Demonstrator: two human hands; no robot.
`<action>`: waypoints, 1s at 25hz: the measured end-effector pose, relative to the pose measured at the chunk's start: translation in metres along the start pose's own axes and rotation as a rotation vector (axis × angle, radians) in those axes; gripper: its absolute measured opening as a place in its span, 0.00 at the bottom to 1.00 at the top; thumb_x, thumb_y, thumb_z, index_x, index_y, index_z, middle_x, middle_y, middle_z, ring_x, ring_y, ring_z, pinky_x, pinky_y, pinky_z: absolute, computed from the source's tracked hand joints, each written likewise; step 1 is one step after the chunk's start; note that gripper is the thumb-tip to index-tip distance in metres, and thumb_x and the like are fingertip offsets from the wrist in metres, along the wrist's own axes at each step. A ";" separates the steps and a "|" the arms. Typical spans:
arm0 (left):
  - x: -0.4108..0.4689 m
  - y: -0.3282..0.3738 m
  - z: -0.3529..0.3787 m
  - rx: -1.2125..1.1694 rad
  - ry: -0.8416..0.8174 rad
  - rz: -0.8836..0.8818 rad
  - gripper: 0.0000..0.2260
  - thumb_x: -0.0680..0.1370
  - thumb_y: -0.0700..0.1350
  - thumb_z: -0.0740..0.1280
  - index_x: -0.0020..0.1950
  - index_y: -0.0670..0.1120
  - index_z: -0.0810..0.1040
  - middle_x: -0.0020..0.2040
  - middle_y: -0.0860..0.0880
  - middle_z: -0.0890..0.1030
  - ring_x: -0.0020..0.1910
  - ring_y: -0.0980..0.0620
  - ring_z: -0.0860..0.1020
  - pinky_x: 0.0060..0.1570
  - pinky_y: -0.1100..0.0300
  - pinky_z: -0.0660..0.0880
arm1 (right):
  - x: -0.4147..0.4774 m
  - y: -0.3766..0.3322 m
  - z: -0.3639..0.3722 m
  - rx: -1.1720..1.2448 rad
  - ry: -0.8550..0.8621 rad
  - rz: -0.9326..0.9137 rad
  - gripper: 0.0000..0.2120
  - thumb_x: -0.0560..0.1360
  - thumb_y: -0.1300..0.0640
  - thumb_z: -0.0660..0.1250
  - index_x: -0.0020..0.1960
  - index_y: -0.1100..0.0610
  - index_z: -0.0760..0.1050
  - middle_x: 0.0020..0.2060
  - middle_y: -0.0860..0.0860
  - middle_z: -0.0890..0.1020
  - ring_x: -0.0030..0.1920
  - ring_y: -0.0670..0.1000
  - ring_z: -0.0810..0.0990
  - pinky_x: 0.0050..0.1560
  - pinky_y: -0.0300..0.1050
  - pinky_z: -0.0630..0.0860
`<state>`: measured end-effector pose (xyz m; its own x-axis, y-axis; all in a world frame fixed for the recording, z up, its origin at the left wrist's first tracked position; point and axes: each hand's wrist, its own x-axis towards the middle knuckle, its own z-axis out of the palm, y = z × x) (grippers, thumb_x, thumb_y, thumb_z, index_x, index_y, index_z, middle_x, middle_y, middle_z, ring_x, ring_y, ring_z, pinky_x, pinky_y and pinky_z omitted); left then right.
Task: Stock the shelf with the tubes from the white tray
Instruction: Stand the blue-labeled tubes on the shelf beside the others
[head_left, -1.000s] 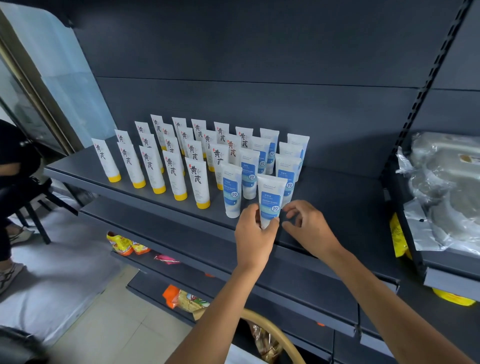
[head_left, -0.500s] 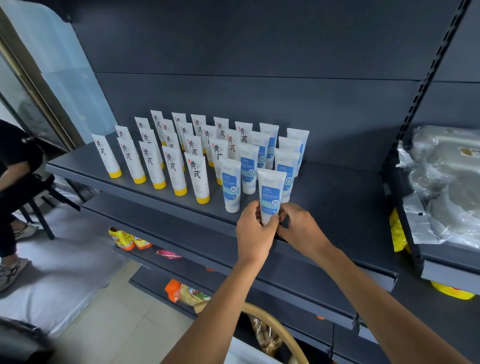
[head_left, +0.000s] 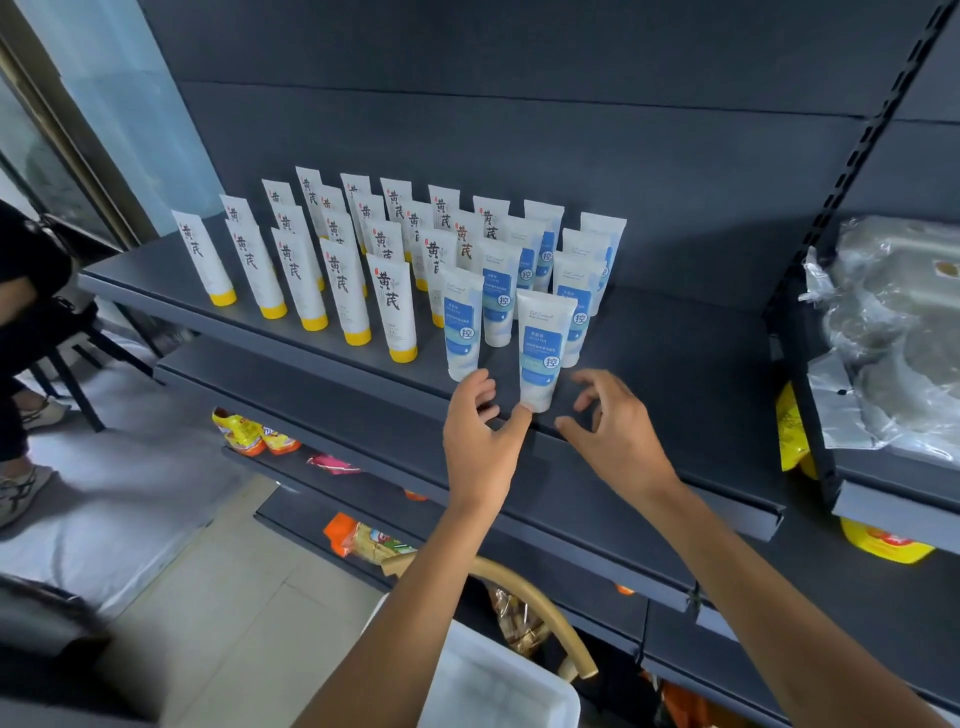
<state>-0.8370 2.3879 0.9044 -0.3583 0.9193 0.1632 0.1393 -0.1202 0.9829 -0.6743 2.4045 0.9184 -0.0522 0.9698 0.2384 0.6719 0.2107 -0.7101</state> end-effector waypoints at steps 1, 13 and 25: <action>-0.006 -0.002 -0.009 -0.017 0.018 0.014 0.25 0.75 0.42 0.76 0.71 0.45 0.74 0.63 0.51 0.80 0.62 0.57 0.79 0.63 0.58 0.78 | -0.007 -0.003 0.000 0.002 0.032 -0.005 0.23 0.74 0.56 0.74 0.67 0.53 0.72 0.47 0.46 0.76 0.38 0.42 0.73 0.42 0.38 0.72; -0.117 -0.168 -0.185 0.212 0.025 -0.249 0.24 0.73 0.42 0.75 0.68 0.42 0.76 0.62 0.49 0.78 0.59 0.60 0.78 0.58 0.65 0.75 | -0.216 0.000 0.076 0.116 -0.021 0.209 0.19 0.74 0.59 0.75 0.64 0.55 0.75 0.49 0.49 0.78 0.40 0.48 0.76 0.42 0.34 0.74; -0.207 -0.392 -0.250 0.805 -0.494 -0.523 0.30 0.75 0.54 0.73 0.71 0.41 0.72 0.65 0.43 0.75 0.66 0.44 0.73 0.62 0.53 0.71 | -0.353 0.082 0.274 -0.082 -0.218 0.555 0.20 0.75 0.55 0.74 0.64 0.58 0.74 0.53 0.49 0.77 0.43 0.47 0.76 0.40 0.21 0.67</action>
<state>-1.0487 2.1513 0.5068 -0.1623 0.8562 -0.4904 0.7080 0.4473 0.5465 -0.8034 2.1137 0.5944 0.1784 0.9368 -0.3009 0.6964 -0.3362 -0.6340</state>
